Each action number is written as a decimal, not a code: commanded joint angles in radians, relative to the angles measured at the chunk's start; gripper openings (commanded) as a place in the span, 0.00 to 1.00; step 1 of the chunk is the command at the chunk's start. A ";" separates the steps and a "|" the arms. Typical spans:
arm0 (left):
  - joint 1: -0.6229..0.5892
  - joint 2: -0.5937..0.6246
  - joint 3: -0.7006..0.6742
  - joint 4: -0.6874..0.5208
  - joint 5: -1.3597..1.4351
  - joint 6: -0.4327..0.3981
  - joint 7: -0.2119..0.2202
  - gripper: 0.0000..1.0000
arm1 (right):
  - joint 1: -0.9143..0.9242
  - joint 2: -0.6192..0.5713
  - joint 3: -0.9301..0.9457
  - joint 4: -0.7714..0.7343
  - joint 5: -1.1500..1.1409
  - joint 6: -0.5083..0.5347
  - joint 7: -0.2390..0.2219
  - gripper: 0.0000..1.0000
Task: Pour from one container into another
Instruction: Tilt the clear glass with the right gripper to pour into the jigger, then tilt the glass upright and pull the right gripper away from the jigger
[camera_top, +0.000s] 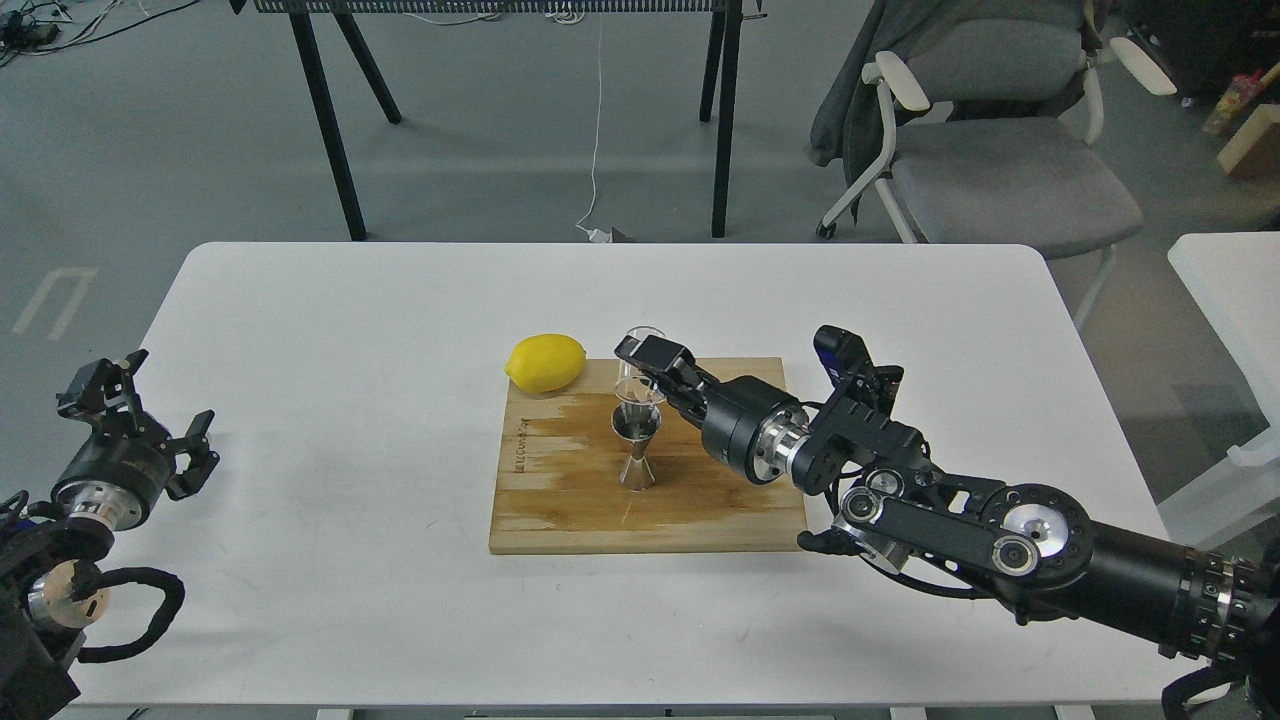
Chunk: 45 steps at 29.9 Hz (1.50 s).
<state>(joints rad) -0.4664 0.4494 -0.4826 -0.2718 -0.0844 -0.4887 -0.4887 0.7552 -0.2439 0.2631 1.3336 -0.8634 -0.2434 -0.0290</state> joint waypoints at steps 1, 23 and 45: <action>0.000 0.000 0.001 0.000 0.000 0.000 0.000 0.99 | 0.015 0.000 -0.007 -0.002 0.000 0.001 0.000 0.48; 0.000 0.000 0.001 0.000 0.000 0.000 0.000 0.99 | 0.010 -0.009 0.080 -0.001 0.084 -0.002 -0.002 0.48; -0.003 -0.012 0.001 0.000 0.000 0.000 0.000 0.99 | -0.655 0.000 1.005 -0.013 0.950 0.357 0.003 0.49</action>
<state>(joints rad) -0.4682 0.4405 -0.4820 -0.2716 -0.0842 -0.4887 -0.4887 0.1545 -0.2430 1.2272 1.3625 -0.0406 0.0430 -0.0265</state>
